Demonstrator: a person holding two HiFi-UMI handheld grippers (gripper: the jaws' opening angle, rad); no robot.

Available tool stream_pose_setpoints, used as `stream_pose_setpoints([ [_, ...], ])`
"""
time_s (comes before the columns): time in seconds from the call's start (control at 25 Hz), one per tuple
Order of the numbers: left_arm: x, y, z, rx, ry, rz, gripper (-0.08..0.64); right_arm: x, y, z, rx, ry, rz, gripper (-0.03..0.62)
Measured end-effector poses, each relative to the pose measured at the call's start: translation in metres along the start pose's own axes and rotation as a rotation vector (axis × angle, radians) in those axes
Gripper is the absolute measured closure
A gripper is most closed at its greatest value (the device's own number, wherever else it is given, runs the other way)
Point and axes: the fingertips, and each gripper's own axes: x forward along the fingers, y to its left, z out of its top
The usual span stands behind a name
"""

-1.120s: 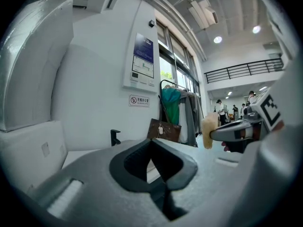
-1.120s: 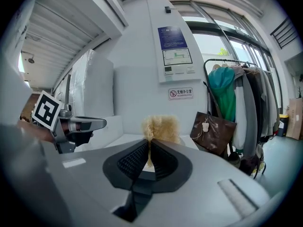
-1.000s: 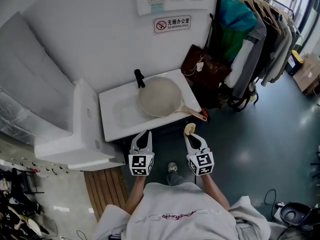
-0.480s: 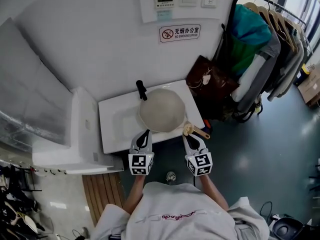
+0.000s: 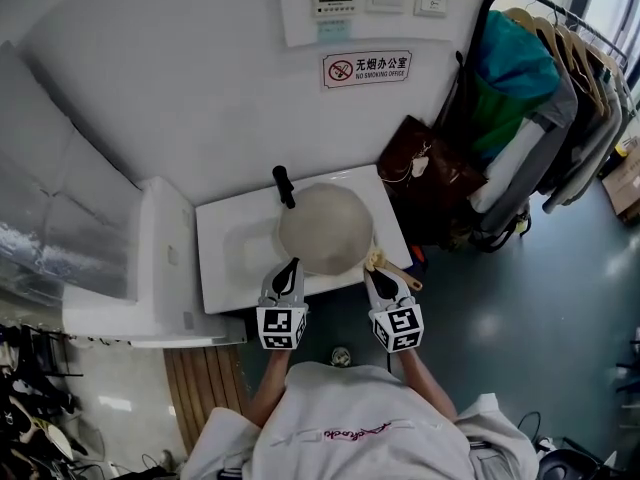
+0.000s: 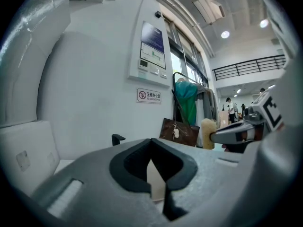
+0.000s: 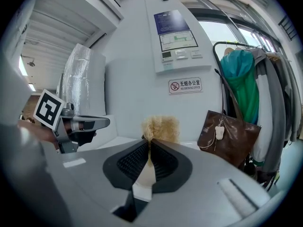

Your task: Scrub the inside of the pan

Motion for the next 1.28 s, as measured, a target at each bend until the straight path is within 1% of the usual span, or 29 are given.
stream_pose_setpoints([
  [0.4,0.008,0.005,-0.009,-0.011,0.024,0.015,0.560,0.012,-0.004,-0.006,0.002,0.022,0.020,0.568],
  [0.72,0.025,0.006,-0.002,0.001,0.016,-0.008,0.560,0.022,-0.008,-0.004,0.007,0.024,0.010,0.568],
  [1.04,0.055,0.030,-0.003,-0.002,0.023,-0.030,0.560,0.057,-0.014,0.003,-0.001,0.033,-0.011,0.568],
  [1.28,0.086,0.057,0.003,-0.003,0.020,-0.047,0.560,0.096,-0.021,0.018,-0.008,0.031,-0.029,0.568],
])
